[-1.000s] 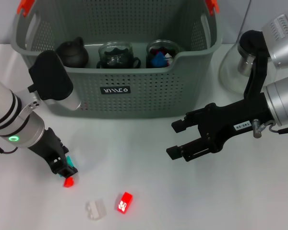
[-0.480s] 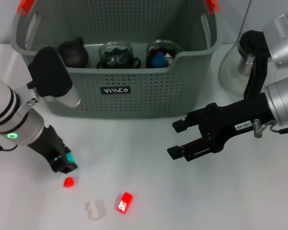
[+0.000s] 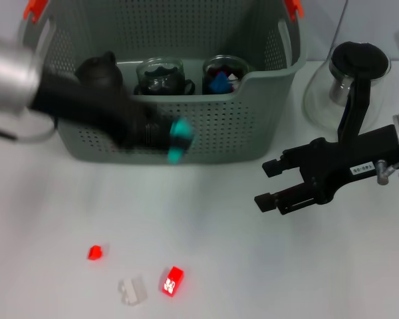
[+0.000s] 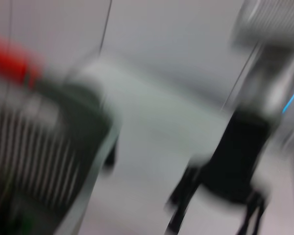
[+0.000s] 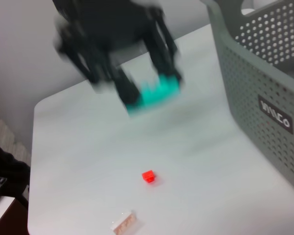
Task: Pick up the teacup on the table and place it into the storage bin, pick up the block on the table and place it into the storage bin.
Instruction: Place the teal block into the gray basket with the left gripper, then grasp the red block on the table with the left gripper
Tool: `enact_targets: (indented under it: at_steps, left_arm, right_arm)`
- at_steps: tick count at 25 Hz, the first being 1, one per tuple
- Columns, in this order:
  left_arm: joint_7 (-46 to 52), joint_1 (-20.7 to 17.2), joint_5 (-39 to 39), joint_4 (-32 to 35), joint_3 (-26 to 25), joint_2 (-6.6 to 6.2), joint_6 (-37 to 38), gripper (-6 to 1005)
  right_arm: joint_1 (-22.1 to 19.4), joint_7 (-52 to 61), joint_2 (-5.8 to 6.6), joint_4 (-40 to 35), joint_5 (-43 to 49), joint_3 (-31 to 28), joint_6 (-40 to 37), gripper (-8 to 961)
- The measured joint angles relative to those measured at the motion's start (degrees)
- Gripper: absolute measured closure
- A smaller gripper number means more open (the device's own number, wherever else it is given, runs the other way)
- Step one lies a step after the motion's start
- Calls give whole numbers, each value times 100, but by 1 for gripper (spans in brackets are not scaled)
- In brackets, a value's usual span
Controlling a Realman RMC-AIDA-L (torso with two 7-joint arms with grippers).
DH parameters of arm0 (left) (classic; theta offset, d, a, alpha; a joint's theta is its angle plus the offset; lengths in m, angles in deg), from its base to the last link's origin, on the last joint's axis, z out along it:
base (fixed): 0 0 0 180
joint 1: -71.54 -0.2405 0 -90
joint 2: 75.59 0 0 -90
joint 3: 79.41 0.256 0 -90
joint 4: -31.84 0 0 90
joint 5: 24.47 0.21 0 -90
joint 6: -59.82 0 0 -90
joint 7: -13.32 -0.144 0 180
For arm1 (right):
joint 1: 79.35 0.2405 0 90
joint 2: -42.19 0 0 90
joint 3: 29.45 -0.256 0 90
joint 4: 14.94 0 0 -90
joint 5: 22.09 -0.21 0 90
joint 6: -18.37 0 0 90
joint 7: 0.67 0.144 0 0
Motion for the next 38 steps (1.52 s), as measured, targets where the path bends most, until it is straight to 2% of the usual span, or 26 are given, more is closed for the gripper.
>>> enact_targets:
  at_steps: [2, 3, 5, 7, 10, 12, 17, 20, 26, 30, 32, 34, 38]
  left_arm:
    - [21, 156, -542, -133, -344, -124, 106, 596]
    - [42, 250, -792, -235, -471, -230, -6, 596]
    - [78, 410, -1009, -423, -529, -405, -426, 596]
    - [135, 600, -936, -731, -453, -576, -1155, 595]
    - [185, 849, -687, -1221, -290, -731, -2046, 595]
    - [180, 956, -591, -1460, -184, -766, -2468, 595]
    - [170, 1089, -569, -1657, 96, -729, -2981, 529]
    - [180, 1086, -590, -1582, 92, -712, -3084, 439]
    - [263, 743, -813, -1046, -182, -700, -2861, 245]
    - [53, 366, -1517, -645, -368, -698, -1547, 67]
    - [-339, 205, -1773, -464, -365, -661, -434, 60]
    - [-684, 21, -1657, -187, -243, -565, 310, 54]
    - [-1075, -443, -824, 397, 273, -315, 647, 49]
  right_arm:
    - [-30, 1, 13, 1, 0, -57, -25, 119]
    - [-47, -1, 18, 2, 0, -81, -38, 119]
    - [-63, -8, 26, 3, 0, -94, -68, 120]
    - [-67, -8, 32, 4, 0, -99, -64, 120]
    - [-68, -7, 31, 6, 0, -97, -65, 121]
    - [-66, -2, 31, 7, 0, -80, -65, 120]
    - [-48, 3, 20, 9, 0, -55, -64, 120]
    - [-47, 1, 19, 9, 0, -48, -64, 120]
    - [-62, -51, 22, 46, 0, -57, -63, 122]
    - [-55, -67, 22, 59, 1, -54, -54, 122]
    - [-46, -68, 21, 69, 1, -63, -39, 121]
    - [-32, -68, 20, 107, 1, -81, -15, 121]
    - [4, -106, 20, 239, 0, -91, 31, 121]
